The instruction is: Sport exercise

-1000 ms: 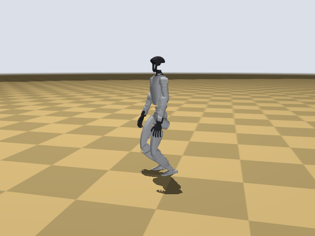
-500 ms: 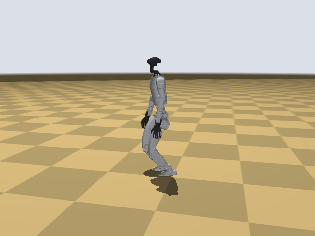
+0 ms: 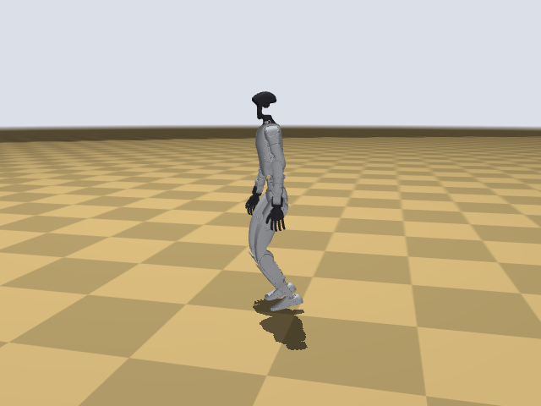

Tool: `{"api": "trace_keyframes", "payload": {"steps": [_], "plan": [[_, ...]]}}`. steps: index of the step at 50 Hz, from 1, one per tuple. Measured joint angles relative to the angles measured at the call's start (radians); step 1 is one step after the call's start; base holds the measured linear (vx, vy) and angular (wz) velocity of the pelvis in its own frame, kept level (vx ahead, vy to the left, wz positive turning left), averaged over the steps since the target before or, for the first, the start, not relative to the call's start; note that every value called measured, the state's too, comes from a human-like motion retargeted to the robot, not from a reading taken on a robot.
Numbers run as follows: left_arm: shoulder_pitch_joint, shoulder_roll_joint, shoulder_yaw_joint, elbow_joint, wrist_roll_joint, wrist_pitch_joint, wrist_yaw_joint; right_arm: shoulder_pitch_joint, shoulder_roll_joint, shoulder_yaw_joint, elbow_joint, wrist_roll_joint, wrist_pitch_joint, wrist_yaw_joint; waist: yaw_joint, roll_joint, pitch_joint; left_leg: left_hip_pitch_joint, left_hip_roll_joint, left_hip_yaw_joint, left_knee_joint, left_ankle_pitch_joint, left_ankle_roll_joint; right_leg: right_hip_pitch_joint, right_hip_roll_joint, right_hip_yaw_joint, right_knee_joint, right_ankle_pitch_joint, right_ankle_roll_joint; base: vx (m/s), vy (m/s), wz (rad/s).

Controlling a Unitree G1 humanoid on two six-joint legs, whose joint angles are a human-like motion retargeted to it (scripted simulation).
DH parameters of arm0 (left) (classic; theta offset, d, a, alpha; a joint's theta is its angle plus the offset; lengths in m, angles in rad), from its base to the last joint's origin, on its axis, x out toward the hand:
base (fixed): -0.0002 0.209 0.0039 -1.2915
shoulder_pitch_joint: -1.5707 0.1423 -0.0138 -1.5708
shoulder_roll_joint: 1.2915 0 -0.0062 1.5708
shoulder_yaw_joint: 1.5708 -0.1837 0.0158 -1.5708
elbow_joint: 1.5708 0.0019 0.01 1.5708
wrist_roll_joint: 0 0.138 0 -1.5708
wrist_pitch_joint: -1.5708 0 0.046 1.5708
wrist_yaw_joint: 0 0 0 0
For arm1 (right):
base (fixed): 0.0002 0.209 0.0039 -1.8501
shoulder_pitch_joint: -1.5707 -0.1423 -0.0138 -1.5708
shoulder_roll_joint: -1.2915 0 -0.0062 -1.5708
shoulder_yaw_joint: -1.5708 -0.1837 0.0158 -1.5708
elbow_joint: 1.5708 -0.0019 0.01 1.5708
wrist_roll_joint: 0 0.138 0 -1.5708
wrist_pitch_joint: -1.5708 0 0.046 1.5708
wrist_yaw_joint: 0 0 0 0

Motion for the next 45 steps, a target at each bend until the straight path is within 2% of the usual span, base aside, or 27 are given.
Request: {"api": "trace_keyframes", "payload": {"steps": [3, 5, 7, 10, 13, 15, 18, 22, 25, 27, 30, 32, 35, 37, 40, 43, 45], "plan": [[-0.014, 0.002, -0.007, 0.023, 0.007, -0.002, 0.01, -0.015, 0.005, 0.004, -0.02, 0.027, -0.006, -0.016, 0.005, -0.014, 0.044, -0.047, 0.006, -0.012, 0.188, -0.339, 0.033, -0.042, -0.013, -0.038, 0.176, -0.327, 0.011, -0.12, -0.03, -0.23], [-0.04, -0.002, -0.011, 0.032, 0.008, 0.002, 0.032, -0.035, 0.007, 0.003, -0.029, 0.032, -0.008, -0.036, -0.017, -0.043, 0.08, -0.119, -0.024, -0.014, 0.275, -0.444, 0.056, -0.115, -0.076, -0.069, 0.329, -0.505, 0.048, -0.23, -0.06, 0.44], [-0.071, -0.009, -0.004, 0.045, -0.004, 0.012, 0.057, -0.06, 0.017, 0.006, -0.026, 0.022, -0.011, -0.06, -0.044, -0.067, 0.087, -0.231, -0.038, -0.007, 0.336, -0.444, 0.065, -0.219, -0.134, -0.092, 0.413, -0.552, 0.043, -0.3, -0.07, 0.57], [-0.108, -0.024, 0.013, 0.067, -0.038, 0.022, 0.073, -0.084, 0.043, 0.017, -0.007, 0.015, -0.013, -0.083, -0.068, -0.074, 0.065, -0.358, -0.012, -0.012, 0.408, -0.444, 0.065, -0.337, -0.146, -0.108, 0.475, -0.552, 0.026, -0.18, -0.07, 0.23], [-0.118, -0.034, 0.019, 0.074, -0.065, 0.018, 0.073, -0.078, 0.067, 0.04, 0.003, 0.015, -0.016, -0.086, -0.079, -0.068, 0.033, -0.366, -0.004, -0.007, 0.405, -0.444, 0.065, -0.346, -0.13, -0.106, 0.461, -0.552, 0.017, 0.04, 0.0, -0.15], [-0.129, -0.031, 0.018, 0.07, -0.083, 0.013, 0.068, -0.071, 0.07, 0.051, 0.005, 0.013, -0.017, -0.073, -0.068, -0.061, 0.071, -0.288, 0.007, 0.0, 0.388, -0.444, 0.065, -0.268, -0.105, -0.1, 0.433, -0.552, 0.016, 0.09, 0.03, -0.42], [-0.142, -0.018, 0.014, 0.047, -0.1, 0.005, 0.071, -0.059, 0.063, 0.06, 0.001, 0.007, -0.019, -0.055, -0.064, -0.06, 0.076, -0.224, -0.006, 0.012, 0.358, -0.444, 0.065, -0.216, -0.097, -0.083, 0.402, -0.533, 0.02, 0.09, 0.04, -0.24], [-0.168, 0.016, 0.02, -0.024, -0.107, -0.012, 0.089, -0.057, 0.037, 0.052, -0.006, 0.013, -0.024, -0.053, -0.072, -0.068, 0.07, -0.166, -0.021, 0.033, 0.298, -0.444, 0.044, -0.182, -0.115, -0.075, 0.383, -0.512, 0.06, 0.07, 0.02, -0.02], [-0.166, 0.034, 0.024, -0.083, -0.118, -0.033, 0.098, -0.048, 0.019, 0.026, -0.018, 0.026, -0.023, -0.054, -0.057, -0.049, 0.073, -0.073, -0.003, 0.033, 0.236, -0.444, 0.021, -0.1, -0.066, -0.053, 0.296, -0.449, 0.06, 0.14, 0.02, -0.39], [-0.15, 0.035, 0.028, -0.11, -0.127, -0.039, 0.091, -0.034, 0.014, 0.003, -0.033, 0.037, -0.02, -0.052, -0.037, -0.018, 0.072, 0.002, 0.024, 0.02, 0.157, -0.373, -0.002, -0.021, -0.007, -0.031, 0.172, -0.339, 0.043, 0.14, 0.01, -0.5], [-0.118, 0.022, 0.037, -0.133, -0.13, -0.033, 0.072, -0.009, 0.007, -0.021, -0.057, 0.052, -0.011, -0.044, -0.032, 0.001, 0.034, 0.057, 0.027, 0.011, -0.004, -0.058, -0.058, 0.036, 0.016, -0.003, -0.005, -0.078, 0.023, 0.09, -0.02, -0.17], [-0.104, 0.018, 0.037, -0.138, -0.126, -0.026, 0.062, 0.0, 0.001, -0.027, -0.063, 0.059, -0.009, -0.04, -0.03, 0.01, 0.016, 0.056, 0.027, 0.006, -0.055, 0.037, -0.064, 0.038, 0.019, 0.008, -0.06, 0.011, 0.03, 0.06, -0.02, -0.05], [-0.097, 0.013, 0.032, -0.13, -0.12, -0.017, 0.046, 0.007, -0.001, -0.042, -0.066, 0.073, -0.01, -0.035, -0.026, 0.022, 0.007, 0.044, 0.019, -0.012, -0.075, 0.077, -0.065, 0.035, 0.027, 0.024, -0.089, 0.061, 0.029, 0.0, 0.0, 0.0], [-0.088, 0.009, 0.031, -0.126, -0.111, -0.017, 0.04, 0.012, 0.002, -0.049, -0.068, 0.08, -0.013, -0.039, -0.027, 0.022, 0.009, 0.032, 0.016, -0.017, -0.048, 0.047, -0.058, 0.024, 0.03, 0.031, -0.062, 0.047, 0.026, 0.0, 0.0, 0.0], [-0.078, 0.001, 0.027, -0.108, -0.096, -0.018, 0.026, 0.015, 0.014, -0.057, -0.067, 0.094, -0.015, -0.042, -0.027, 0.015, 0.013, 0.017, 0.017, -0.022, 0.039, -0.112, -0.041, 0.006, 0.027, 0.02, 0.024, -0.077, 0.031, -0.01, -0.02, -0.13], [-0.101, -0.001, 0.017, -0.087, -0.071, -0.01, 0.026, -0.004, 0.024, -0.051, -0.066, 0.089, -0.012, -0.049, -0.031, -0.008, 0.056, -0.037, 0.018, -0.016, 0.246, -0.415, -0.007, -0.047, -0.013, -0.022, 0.253, -0.396, 0.07, -0.03, -0.01, 0.1], [-0.138, -0.01, 0.013, -0.062, -0.049, 0.005, 0.041, -0.033, 0.035, -0.05, -0.053, 0.069, -0.009, -0.063, -0.062, -0.05, 0.077, -0.11, -0.033, -0.005, 0.308, -0.444, 0.01, -0.12, -0.113, -0.056, 0.401, -0.535, 0.087, -0.13, -0.05, 0.81]]}}
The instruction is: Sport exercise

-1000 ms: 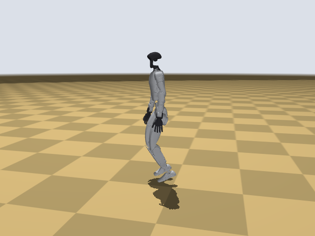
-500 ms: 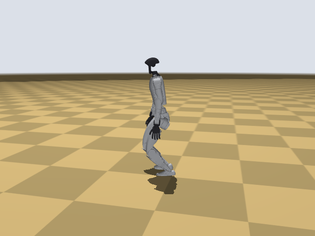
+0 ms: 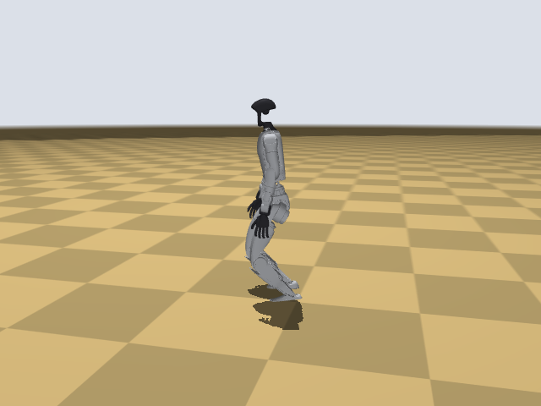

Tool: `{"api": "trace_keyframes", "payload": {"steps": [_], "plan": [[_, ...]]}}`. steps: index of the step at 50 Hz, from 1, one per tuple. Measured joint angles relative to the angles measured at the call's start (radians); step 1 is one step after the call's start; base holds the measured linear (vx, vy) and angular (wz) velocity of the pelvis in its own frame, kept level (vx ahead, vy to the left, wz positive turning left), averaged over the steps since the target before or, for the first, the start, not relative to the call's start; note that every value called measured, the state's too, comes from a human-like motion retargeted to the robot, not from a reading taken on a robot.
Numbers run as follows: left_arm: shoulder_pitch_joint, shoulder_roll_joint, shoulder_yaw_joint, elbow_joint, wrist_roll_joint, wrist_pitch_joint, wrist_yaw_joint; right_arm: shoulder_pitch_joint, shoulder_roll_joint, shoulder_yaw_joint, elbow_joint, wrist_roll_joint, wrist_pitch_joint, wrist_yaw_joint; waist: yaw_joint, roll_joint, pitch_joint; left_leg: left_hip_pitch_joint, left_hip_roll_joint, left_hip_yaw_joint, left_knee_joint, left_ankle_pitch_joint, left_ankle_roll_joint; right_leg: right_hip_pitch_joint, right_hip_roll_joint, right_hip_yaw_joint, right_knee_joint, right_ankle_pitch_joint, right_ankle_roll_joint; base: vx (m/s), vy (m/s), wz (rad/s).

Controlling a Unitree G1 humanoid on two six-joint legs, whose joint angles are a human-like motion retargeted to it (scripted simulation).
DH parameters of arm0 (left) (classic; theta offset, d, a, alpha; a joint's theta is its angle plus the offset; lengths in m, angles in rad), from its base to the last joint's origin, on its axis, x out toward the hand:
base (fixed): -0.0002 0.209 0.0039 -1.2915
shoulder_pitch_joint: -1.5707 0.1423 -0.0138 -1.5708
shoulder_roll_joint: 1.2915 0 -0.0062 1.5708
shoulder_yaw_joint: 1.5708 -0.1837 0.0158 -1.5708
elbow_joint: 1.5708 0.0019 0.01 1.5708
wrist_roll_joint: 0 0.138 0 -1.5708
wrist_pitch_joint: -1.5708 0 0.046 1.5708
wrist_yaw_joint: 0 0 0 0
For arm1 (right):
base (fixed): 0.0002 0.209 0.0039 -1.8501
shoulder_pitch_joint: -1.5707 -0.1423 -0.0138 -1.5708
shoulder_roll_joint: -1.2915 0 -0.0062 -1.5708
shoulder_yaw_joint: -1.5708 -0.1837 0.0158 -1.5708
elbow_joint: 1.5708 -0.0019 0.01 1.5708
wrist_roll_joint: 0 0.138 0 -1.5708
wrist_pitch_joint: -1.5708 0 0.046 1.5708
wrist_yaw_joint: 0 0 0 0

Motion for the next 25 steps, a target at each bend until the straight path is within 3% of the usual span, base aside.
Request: {"api": "trace_keyframes", "payload": {"steps": [3, 5, 7, 8, 10, 13, 15, 18, 22, 23, 25], "plan": [[-0.03, -0.02, 0.004, 0.041, 0.001, 0.002, 0.002, -0.025, 0.028, 0.001, 0.012, -0.009, -0.001, -0.003, -0.045, -0.037, -0.023, -0.026, -0.04, 0.011, -0.034, 0.0, 0.033, -0.043, -0.036, 0.021, 0.024, -0.004, 0.009, 0.01, -0.01, 0.51], [-0.008, -0.03, 0.003, 0.046, -0.003, -0.007, -0.011, -0.005, 0.033, 0.0, -0.012, -0.015, 0.0, 0.011, -0.028, -0.011, -0.013, 0.081, 0.0, 0.016, -0.082, 0.0, 0.025, 0.06, 0.044, 0.052, -0.081, 0.07, -0.006, 0.2, 0.02, -0.69], [0.019, -0.037, 0.014, 0.04, -0.023, -0.005, -0.036, 0.018, 0.026, -0.009, -0.044, -0.019, 0.005, 0.026, 0.0, 0.033, -0.022, 0.174, 0.043, 0.009, -0.213, 0.181, -0.016, 0.165, 0.113, 0.068, -0.28, 0.274, -0.056, 0.16, 0.01, -0.81], [0.032, -0.042, 0.022, 0.034, -0.037, 0.001, -0.047, 0.029, 0.021, -0.012, -0.058, -0.018, 0.009, 0.033, 0.004, 0.045, -0.038, 0.198, 0.045, 0.002, -0.298, 0.336, -0.049, 0.193, 0.125, 0.079, -0.371, 0.422, -0.064, 0.1, -0.01, -0.47], [0.047, -0.04, 0.03, 0.022, -0.056, 0.01, -0.057, 0.042, 0.006, -0.009, -0.076, -0.012, 0.012, 0.038, 0.012, 0.061, -0.068, 0.212, 0.054, 0.009, -0.405, 0.533, -0.078, 0.21, 0.129, 0.083, -0.488, 0.598, -0.055, 0.07, -0.02, -0.22], [0.052, -0.019, 0.025, 0.009, -0.069, 0.016, -0.056, 0.043, -0.021, -0.006, -0.086, 0.003, 0.009, 0.038, 0.028, 0.074, -0.082, 0.197, 0.053, -0.003, -0.429, 0.589, -0.086, 0.206, 0.139, 0.09, -0.533, 0.651, -0.058, 0.0, -0.01, -0.13], [0.059, -0.008, 0.018, 0.001, -0.061, 0.01, -0.051, 0.045, -0.032, 0.001, -0.093, 0.004, 0.004, 0.033, 0.034, 0.074, -0.078, 0.181, 0.052, -0.008, -0.383, 0.57, -0.081, 0.196, 0.14, 0.09, -0.495, 0.635, -0.063, -0.05, -0.01, -0.21], [0.055, 0.019, 0.013, 0.0, -0.043, 0.005, -0.056, 0.031, -0.051, 0.008, -0.089, 0.002, 0.006, 0.034, 0.047, 0.064, -0.076, 0.165, 0.05, -0.019, -0.304, 0.429, -0.069, 0.186, 0.138, 0.081, -0.426, 0.521, -0.061, -0.07, -0.02, -0.22], [0.013, 0.052, 0.003, 0.011, 0.007, 0.009, -0.06, -0.016, -0.058, 0.038, -0.06, -0.039, 0.02, 0.047, 0.059, 0.036, -0.017, 0.112, 0.051, -0.03, -0.051, 0.012, -0.04, 0.138, 0.102, 0.03, -0.163, 0.097, -0.015, -0.11, -0.03, -0.11], [-0.005, 0.049, 0.003, 0.02, 0.022, 0.016, -0.053, -0.034, -0.053, 0.042, -0.042, -0.059, 0.024, 0.046, 0.047, 0.013, 0.0, 0.08, 0.025, -0.025, -0.029, 0.003, -0.037, 0.104, 0.053, 0.011, -0.092, 0.024, -0.004, -0.21, -0.05, 0.58], [-0.037, 0.032, 0.014, 0.051, 0.032, 0.029, -0.049, -0.064, -0.025, 0.045, 0.002, -0.084, 0.027, 0.044, 0.014, -0.029, 0.008, 0.021, -0.01, -0.005, -0.02, 0.0, -0.009, 0.034, -0.009, 0.009, -0.017, -0.017, 0.011, -0.19, -0.03, 0.72]]}}
